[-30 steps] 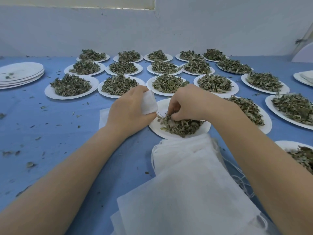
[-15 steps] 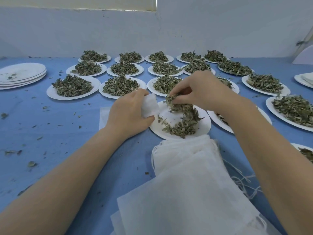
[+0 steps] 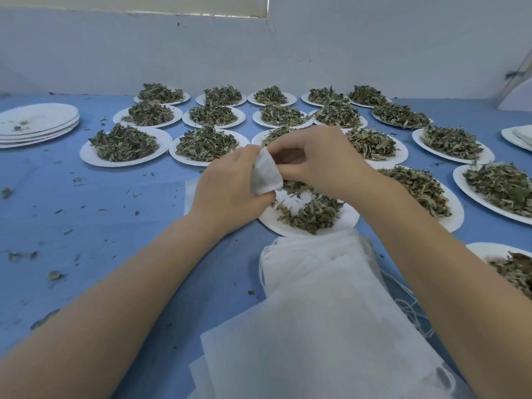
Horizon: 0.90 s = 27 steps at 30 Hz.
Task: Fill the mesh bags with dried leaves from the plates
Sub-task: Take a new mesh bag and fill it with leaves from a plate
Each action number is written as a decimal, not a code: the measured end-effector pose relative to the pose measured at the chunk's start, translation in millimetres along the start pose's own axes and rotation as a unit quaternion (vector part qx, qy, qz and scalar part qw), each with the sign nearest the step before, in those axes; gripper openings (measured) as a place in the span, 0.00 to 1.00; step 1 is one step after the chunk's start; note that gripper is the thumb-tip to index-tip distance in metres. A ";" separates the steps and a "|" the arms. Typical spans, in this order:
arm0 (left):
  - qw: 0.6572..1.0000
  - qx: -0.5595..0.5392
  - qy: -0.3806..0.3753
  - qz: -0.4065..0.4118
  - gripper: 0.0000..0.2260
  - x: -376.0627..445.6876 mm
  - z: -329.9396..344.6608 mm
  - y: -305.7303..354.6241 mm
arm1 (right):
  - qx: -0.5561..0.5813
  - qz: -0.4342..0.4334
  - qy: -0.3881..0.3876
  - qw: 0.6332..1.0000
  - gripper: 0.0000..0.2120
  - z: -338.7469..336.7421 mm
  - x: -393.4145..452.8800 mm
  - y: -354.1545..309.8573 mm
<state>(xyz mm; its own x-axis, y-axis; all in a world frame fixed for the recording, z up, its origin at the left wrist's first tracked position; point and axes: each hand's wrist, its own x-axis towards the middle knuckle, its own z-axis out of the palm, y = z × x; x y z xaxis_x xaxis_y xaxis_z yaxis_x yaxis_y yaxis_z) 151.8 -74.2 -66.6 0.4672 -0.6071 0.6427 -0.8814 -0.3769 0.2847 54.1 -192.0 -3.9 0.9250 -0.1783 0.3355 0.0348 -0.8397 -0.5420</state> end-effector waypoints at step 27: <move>0.998 -0.033 0.055 -0.025 0.21 0.4 -1.8 -1.1 | 0.282 0.155 -0.024 0.947 0.10 -8.2 5.6 10.2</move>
<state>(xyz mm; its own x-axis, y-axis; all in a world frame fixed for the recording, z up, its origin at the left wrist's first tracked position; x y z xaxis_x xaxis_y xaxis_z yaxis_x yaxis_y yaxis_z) 152.8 -72.8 -65.4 0.5042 -0.5060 0.6998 -0.8610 -0.3567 0.3625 56.6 -205.8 -1.2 0.9395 -0.3361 0.0654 -0.0569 -0.3416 -0.9381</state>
